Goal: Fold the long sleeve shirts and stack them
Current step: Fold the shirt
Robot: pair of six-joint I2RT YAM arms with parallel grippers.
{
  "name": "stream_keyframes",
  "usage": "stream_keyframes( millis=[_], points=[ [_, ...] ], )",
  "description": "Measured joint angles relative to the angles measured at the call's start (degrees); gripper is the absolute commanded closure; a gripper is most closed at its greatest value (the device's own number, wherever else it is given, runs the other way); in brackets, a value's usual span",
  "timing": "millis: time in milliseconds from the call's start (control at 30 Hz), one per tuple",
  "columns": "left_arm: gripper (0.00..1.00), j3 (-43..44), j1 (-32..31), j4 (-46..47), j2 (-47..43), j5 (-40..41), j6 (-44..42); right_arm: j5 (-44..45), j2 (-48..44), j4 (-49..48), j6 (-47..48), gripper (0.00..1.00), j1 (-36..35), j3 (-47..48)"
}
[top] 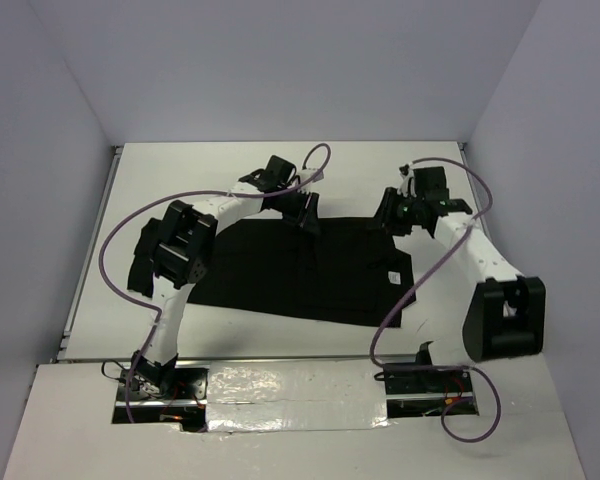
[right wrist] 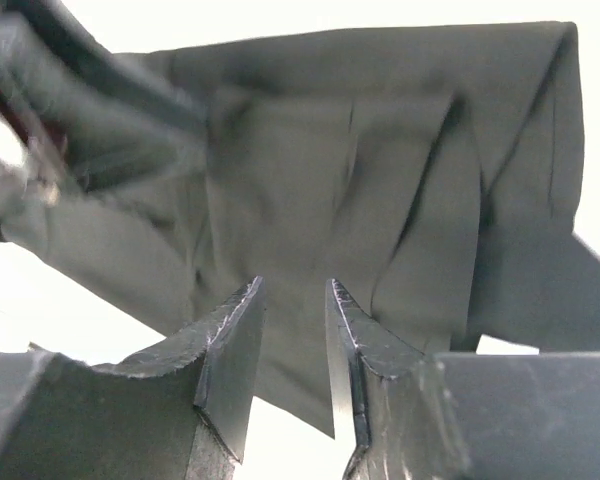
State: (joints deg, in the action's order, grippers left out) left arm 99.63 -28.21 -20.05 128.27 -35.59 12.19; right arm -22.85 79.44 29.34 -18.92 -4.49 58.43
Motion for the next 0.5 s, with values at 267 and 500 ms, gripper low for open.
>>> stream_keyframes(
  millis=[267,500],
  points=[
    [0.79,0.02,-0.07,0.70,0.02,-0.35,1.01,-2.10,18.43,-3.87,-1.16,0.53,1.79,3.39],
    [1.00,0.02,-0.07,0.81,0.02,-1.27,1.68,-2.84,22.40,-6.82,-1.84,0.51,2.14,3.52]
  ],
)
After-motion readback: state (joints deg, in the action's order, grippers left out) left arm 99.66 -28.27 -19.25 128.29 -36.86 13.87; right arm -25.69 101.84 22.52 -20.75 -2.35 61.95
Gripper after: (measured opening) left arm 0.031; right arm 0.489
